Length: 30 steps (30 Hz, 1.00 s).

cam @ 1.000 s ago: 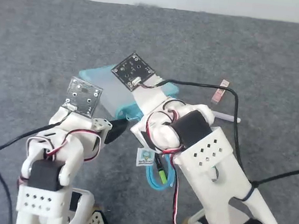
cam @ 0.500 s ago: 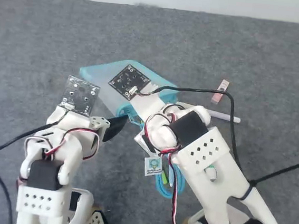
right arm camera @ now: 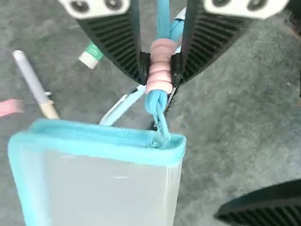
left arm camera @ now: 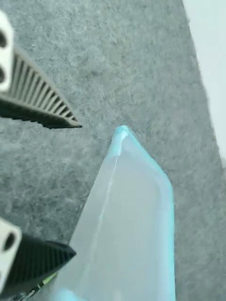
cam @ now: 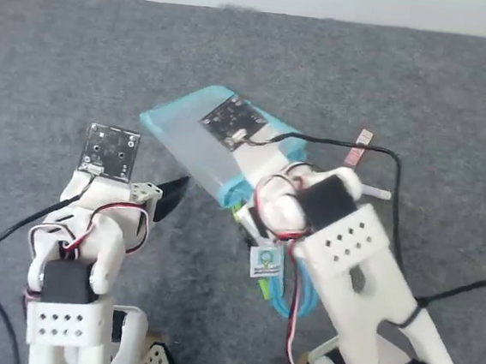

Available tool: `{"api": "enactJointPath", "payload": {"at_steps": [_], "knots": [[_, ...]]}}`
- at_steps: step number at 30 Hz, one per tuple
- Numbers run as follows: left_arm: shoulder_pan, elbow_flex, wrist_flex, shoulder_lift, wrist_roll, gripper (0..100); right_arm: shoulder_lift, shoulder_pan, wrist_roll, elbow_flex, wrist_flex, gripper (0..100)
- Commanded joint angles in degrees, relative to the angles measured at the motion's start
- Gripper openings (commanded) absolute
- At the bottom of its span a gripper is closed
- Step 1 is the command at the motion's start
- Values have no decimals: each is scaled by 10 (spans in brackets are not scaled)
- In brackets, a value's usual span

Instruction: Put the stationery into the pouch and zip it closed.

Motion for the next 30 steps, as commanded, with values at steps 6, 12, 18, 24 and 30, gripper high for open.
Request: {"api": "enactJointPath", "payload": {"at_steps": [6, 12, 18, 24, 30], "knots": [[69, -30, 27, -9, 2, 360, -40, -7, 14, -36, -7, 6], [93, -64, 61, -7, 11, 361, 23, -25, -12, -97, 5, 6], [93, -33, 25, -5, 11, 361, 24, -64, -13, -106, 19, 6], [84, -8, -12, -4, 10, 360, 23, -65, -13, -107, 27, 6], [40, 0, -30, -3, 8, 360, 22, -65, -10, -132, 64, 6]]}}
